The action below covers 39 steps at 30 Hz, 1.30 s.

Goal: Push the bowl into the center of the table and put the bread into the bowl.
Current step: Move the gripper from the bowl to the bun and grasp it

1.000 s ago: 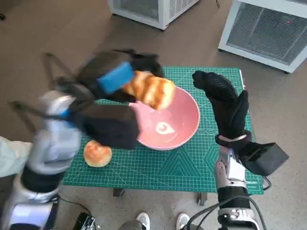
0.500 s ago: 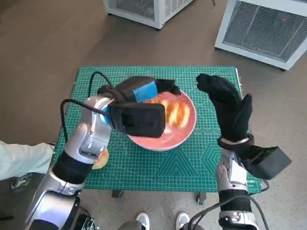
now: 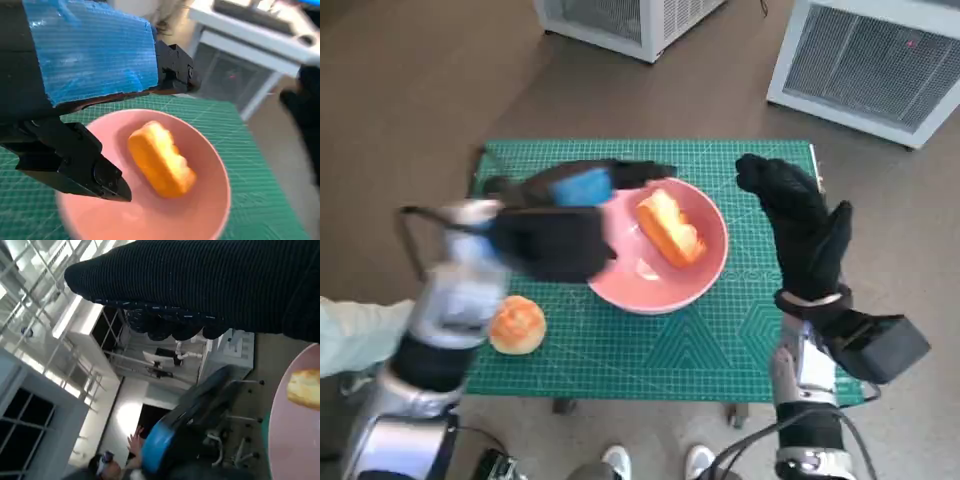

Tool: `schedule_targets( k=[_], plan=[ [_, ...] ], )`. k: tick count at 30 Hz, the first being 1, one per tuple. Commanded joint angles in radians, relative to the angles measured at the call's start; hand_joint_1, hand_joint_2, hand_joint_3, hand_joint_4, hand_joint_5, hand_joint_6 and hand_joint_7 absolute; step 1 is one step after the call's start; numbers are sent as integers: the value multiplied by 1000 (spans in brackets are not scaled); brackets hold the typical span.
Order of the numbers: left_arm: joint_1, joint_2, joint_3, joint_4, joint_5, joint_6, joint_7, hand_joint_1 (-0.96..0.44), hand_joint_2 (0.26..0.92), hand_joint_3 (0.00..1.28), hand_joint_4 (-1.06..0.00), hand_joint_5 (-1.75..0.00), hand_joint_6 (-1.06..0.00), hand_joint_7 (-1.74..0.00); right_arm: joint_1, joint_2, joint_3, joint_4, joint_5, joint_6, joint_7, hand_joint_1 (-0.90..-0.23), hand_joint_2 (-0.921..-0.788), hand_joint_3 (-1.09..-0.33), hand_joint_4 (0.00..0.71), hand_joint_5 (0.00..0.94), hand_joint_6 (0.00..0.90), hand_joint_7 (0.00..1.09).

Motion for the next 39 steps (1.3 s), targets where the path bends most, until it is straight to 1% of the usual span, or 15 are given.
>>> schedule_targets(
  k=[1, 4, 8, 11, 14, 17, 20, 28, 34, 39],
  plan=[
    [82, 133, 139, -80, -72, -4, -43, -156, 724, 2, -25, -8, -172, -12, 21, 3, 6, 2, -12, 17, -16, -750, -921, -782, 250, 1, 43, 624],
    [134, 201, 186, -133, -56, 0, -35, -169, 716, 1, -28, -8, -180, -15, 16, 5, 10, 11, -15, 14, -19, -747, -921, -782, 250, 1, 43, 625],
    [217, 275, 234, -201, -30, -12, -17, -226, 701, 0, -38, -9, -212, -27, 7, 6, 14, 22, -16, 13, -19, -743, -921, -783, 250, 1, 43, 625],
    [257, 306, 264, -235, -41, 4, -22, -252, 698, 0, -48, -10, -230, -31, 3, 6, 16, 26, -13, 15, -16, -742, -921, -782, 251, 1, 43, 626],
    [318, 331, 317, -260, -88, 33, -50, -197, 699, 2, -60, -11, -256, -37, -5, 6, 18, 35, -3, 19, -5, -742, -921, -781, 253, 2, 43, 626],
    [355, 344, 335, -266, -118, 31, -65, -158, 702, 3, -70, -10, -272, -37, -9, 6, 19, 39, 2, 21, 1, -743, -921, -780, 254, 3, 43, 625],
    [408, 362, 343, -279, -145, 35, -91, -125, 707, 5, -76, -8, -279, -32, -14, 10, 23, 48, 3, 21, 6, -743, -921, -779, 256, 4, 41, 623],
    [496, 386, 350, -291, -179, 22, -109, -74, 713, 7, -83, -4, -283, -18, -22, 10, 26, 62, 3, 22, 18, -744, -921, -778, 258, 4, 41, 619],
    [562, 379, 330, -317, -161, 35, -82, -54, 716, 7, -97, -7, -283, -11, -27, 9, 25, 68, 10, 29, 32, -744, -921, -776, 261, 5, 34, 612],
    [598, 396, 275, -352, -85, 50, -62, -59, 716, 7, -111, -7, -284, -7, -27, 10, 25, 69, 11, 31, 38, -744, -921, -776, 262, 5, 32, 608]
  ],
)
